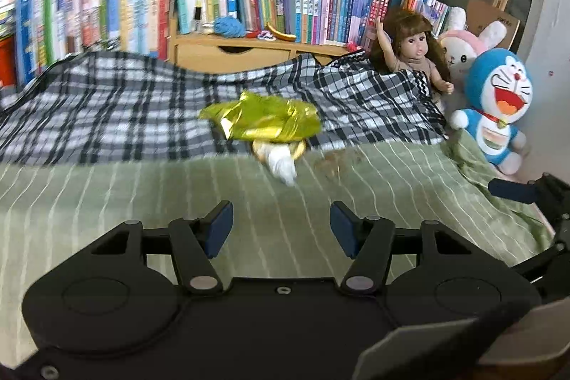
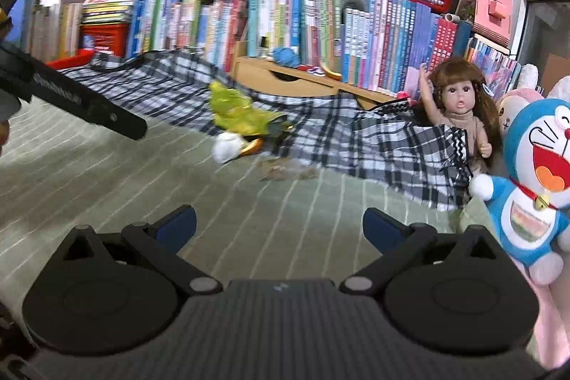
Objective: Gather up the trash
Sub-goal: 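Raise both grippers from the bin back over the bed cover, then grasp the white tissue with the left gripper while the right grasps the clear wrapper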
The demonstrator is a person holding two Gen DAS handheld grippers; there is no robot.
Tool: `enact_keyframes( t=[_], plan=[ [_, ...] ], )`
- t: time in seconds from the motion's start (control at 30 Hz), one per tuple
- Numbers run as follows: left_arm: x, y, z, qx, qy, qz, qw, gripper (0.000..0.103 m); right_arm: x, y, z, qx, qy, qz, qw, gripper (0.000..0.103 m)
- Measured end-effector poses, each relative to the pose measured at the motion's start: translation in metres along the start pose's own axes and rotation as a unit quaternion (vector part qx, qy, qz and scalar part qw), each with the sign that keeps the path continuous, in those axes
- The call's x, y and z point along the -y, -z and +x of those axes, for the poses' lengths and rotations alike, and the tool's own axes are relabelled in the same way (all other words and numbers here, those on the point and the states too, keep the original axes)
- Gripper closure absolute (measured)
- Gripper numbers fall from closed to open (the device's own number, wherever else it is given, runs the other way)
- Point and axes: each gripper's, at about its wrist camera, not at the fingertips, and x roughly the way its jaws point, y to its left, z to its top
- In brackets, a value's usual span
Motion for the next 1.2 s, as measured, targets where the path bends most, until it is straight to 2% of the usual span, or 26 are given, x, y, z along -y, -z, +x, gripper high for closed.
enact_keyframes(
  t=[0.1, 0.27, 0.5, 0.77, 1.03, 1.17, 1.2],
  plan=[
    [0.001, -0.011, 0.037, -0.010, 0.004, 0.010, 0.9999, 0.046, 0.013, -0.008, 0.024, -0.005, 0.001, 0.007, 1.000, 0.004],
    [0.002, -0.016, 0.082, -0.032, -0.013, 0.026, 0.9991, 0.048, 0.020, -0.016, 0.064, -0.026, -0.002, 0.011, 1.000, 0.009],
    [-0.018, -0.017, 0.128, -0.062, 0.004, -0.016, 0.9979, 0.052, 0.005, -0.018, 0.113, -0.060, -0.023, -0.014, 0.998, 0.011],
    [-0.016, -0.026, 0.144, -0.058, 0.025, -0.014, 0.9979, 0.053, -0.005, -0.030, 0.152, -0.072, -0.034, -0.029, 0.996, 0.011],
    [-0.015, -0.033, 0.161, -0.066, 0.026, -0.018, 0.9973, 0.061, 0.002, -0.032, 0.180, -0.088, -0.039, -0.008, 0.995, 0.016],
    [-0.017, -0.031, 0.163, -0.061, 0.016, -0.025, 0.9977, 0.069, 0.005, -0.028, 0.183, -0.088, -0.056, 0.018, 0.994, 0.025],
    [-0.018, -0.031, 0.163, -0.060, 0.016, -0.029, 0.9977, 0.071, 0.006, -0.028, 0.183, -0.087, -0.061, 0.022, 0.994, 0.034]
  ],
)
